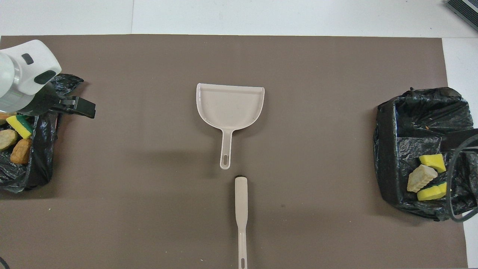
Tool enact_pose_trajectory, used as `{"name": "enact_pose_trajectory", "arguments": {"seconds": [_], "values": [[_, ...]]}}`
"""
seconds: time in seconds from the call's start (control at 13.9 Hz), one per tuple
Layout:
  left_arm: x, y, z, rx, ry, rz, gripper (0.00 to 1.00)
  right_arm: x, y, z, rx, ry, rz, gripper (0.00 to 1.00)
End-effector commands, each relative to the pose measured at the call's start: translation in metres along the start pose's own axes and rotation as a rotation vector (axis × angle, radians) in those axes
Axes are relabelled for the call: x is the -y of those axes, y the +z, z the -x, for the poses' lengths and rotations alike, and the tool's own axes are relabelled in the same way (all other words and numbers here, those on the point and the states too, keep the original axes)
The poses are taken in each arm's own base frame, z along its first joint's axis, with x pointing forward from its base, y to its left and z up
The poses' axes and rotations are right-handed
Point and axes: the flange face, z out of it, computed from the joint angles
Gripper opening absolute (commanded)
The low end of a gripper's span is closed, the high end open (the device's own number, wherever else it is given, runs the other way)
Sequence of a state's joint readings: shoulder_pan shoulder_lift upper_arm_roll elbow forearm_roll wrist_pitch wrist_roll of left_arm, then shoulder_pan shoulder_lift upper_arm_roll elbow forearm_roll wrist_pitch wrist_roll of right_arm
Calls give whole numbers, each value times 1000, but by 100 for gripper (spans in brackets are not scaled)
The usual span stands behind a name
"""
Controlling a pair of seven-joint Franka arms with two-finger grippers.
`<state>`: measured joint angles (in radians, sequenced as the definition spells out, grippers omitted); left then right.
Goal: Sweep and dump trash in bin
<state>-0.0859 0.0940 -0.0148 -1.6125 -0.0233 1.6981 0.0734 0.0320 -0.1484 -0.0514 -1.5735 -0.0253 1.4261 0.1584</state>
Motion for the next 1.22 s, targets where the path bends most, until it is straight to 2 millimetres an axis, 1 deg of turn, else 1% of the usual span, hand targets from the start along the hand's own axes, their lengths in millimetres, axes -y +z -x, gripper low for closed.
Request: {"name": "enact_pose_trajectory", "arguments": {"seconds": [0.0, 0.07, 0.29, 0.36, 0.5, 0.58, 0.65, 1.15], "values": [[5, -11, 21, 32, -12, 11, 100, -2, -4, 3, 5, -19, -6, 100], [9, -14, 24, 32, -19, 11, 100, -2, -4, 2, 7, -18, -6, 100], [11, -29, 48, 39, -14, 13, 100, -2, -4, 2, 5, -18, -7, 100], [11, -33, 49, 31, -10, 11, 100, -2, -4, 2, 5, -18, -7, 100], [11, -49, 60, 25, -9, 10, 100, -2, -4, 2, 5, -18, -7, 100], [11, -49, 67, 43, -12, 12, 100, -2, -4, 3, 7, -19, -6, 100], [11, -44, 72, 51, -13, 13, 100, -2, -4, 2, 5, -18, -7, 100], [11, -48, 69, 37, 9, 10, 100, -2, -4, 2, 5, -18, -7, 100]]}}
